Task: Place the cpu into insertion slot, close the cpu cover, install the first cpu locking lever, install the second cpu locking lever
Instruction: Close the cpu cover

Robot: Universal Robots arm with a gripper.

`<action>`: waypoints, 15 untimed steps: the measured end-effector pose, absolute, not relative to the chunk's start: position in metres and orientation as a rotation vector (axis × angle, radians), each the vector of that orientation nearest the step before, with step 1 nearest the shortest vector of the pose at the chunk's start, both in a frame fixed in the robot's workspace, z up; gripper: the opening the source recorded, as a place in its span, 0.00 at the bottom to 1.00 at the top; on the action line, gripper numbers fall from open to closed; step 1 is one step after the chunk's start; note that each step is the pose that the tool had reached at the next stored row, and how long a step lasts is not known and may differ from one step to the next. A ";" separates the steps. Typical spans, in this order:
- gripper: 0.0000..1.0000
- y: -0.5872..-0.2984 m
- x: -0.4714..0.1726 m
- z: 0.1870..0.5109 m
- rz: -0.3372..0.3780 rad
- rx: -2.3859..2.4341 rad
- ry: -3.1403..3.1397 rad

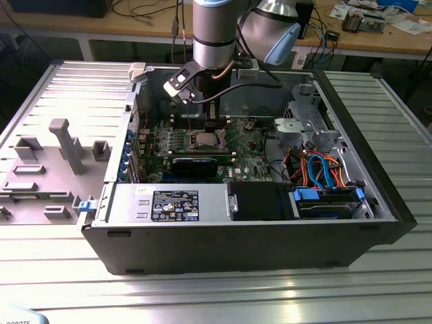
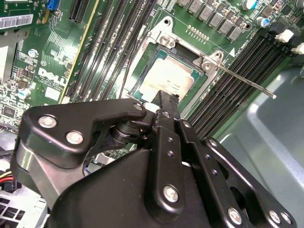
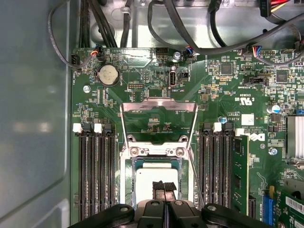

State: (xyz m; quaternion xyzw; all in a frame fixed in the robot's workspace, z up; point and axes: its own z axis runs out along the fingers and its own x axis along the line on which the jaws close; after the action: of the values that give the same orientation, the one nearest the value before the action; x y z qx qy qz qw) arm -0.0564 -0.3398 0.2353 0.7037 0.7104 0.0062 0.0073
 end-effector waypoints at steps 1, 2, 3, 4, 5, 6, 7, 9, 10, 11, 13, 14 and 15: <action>0.11 -0.340 -0.056 0.235 0.019 2.200 2.221; 0.11 -0.340 -0.056 0.235 0.018 2.200 2.221; 0.11 -0.340 -0.056 0.235 0.018 2.200 2.221; 0.11 -0.340 -0.056 0.235 0.017 2.199 2.220; 0.11 -0.340 -0.056 0.235 0.017 2.199 2.220; 0.11 -0.340 -0.056 0.235 0.016 2.199 2.220; 0.11 -0.340 -0.056 0.235 0.016 2.199 2.220; 0.11 -0.340 -0.056 0.235 0.015 2.198 2.220; 0.11 -0.340 -0.056 0.235 0.015 2.198 2.219; 0.11 -0.340 -0.056 0.235 0.014 2.198 2.219; 0.11 -0.340 -0.056 0.236 0.014 2.198 2.219; 0.11 -0.340 -0.056 0.236 0.014 2.198 2.219; 0.11 -0.340 -0.056 0.237 0.014 2.198 2.219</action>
State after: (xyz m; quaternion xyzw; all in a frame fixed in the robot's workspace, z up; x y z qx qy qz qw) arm -0.0564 -0.3397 0.2367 0.7037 0.7104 0.0045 0.0091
